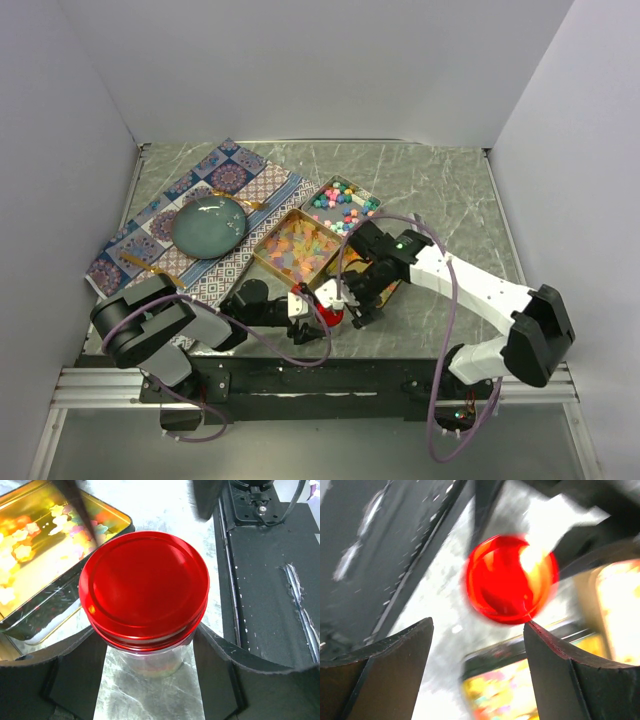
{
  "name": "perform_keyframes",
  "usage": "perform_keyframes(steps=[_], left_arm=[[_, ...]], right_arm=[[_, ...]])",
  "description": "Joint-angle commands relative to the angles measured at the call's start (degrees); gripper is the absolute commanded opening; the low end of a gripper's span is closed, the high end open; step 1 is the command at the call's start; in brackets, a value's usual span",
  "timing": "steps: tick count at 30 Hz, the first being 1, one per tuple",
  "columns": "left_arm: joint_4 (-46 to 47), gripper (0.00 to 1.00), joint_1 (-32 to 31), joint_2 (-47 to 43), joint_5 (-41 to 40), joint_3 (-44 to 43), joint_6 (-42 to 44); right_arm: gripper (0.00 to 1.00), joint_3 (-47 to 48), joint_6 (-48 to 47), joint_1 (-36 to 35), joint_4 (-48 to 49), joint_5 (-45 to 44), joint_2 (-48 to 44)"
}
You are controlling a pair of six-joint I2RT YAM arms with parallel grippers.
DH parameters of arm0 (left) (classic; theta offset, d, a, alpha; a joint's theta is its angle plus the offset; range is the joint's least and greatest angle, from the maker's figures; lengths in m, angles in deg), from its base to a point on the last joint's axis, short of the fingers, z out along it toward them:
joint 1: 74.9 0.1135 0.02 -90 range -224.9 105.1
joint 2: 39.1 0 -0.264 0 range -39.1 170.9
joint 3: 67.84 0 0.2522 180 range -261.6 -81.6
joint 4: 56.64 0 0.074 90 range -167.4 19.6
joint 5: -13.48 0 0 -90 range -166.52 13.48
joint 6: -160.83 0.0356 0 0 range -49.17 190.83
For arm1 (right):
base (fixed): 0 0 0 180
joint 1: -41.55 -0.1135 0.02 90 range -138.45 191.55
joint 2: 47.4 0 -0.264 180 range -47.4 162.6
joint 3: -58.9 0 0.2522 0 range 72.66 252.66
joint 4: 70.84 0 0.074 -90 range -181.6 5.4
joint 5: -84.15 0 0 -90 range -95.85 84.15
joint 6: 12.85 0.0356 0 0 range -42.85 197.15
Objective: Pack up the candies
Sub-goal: Screw the bottle lid onto the packing bottle.
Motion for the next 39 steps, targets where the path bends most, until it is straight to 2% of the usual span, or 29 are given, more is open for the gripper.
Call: perform_keyframes(steps=[1,5,8,12,16,21,29,35,39], left_arm=[[-3.70,0.01,0.97,0.92,-3.78,-0.32,0.23],[-3.70,0.01,0.97,0.92,-3.25,-0.32,0.67],[-3.79,0.01,0.80,1.09,-2.99,-0.33,0.85],[-4.05,0.01,0.18,1.01,-2.81,-0.41,1.46],[-4.31,0.01,-0.08,1.18,-2.81,-0.50,1.72],[-4.57,0.01,-0.08,1.18,-2.81,-0.59,1.81],[-4.49,0.01,-0.08,1.09,-2.99,-0.50,1.81],[-4.40,0.01,-0.08,1.09,-3.08,-0.50,1.81],[-4.49,0.01,-0.08,1.18,-2.99,-0.50,1.64]], right_arm=[[0.80,-3.35,3.00,-0.08,-10.53,-1.84,-3.17],[0.80,-1.87,4.92,4.22,-10.11,-1.06,-4.32],[0.83,1.29,7.46,6.17,-5.37,0.17,-3.79],[0.85,5.42,8.71,6.25,0.08,3.41,0.93],[0.86,10.95,5.99,5.56,0.62,6.40,6.48],[0.87,15.27,-1.65,2.83,-2.89,7.99,12.02],[0.89,19.84,-16.85,0.98,-17.57,8.52,16.77],[0.86,19.76,-18.72,0.10,-20.21,8.00,18.44],[0.80,18.62,-18.45,-0.07,-19.34,7.73,18.01]])
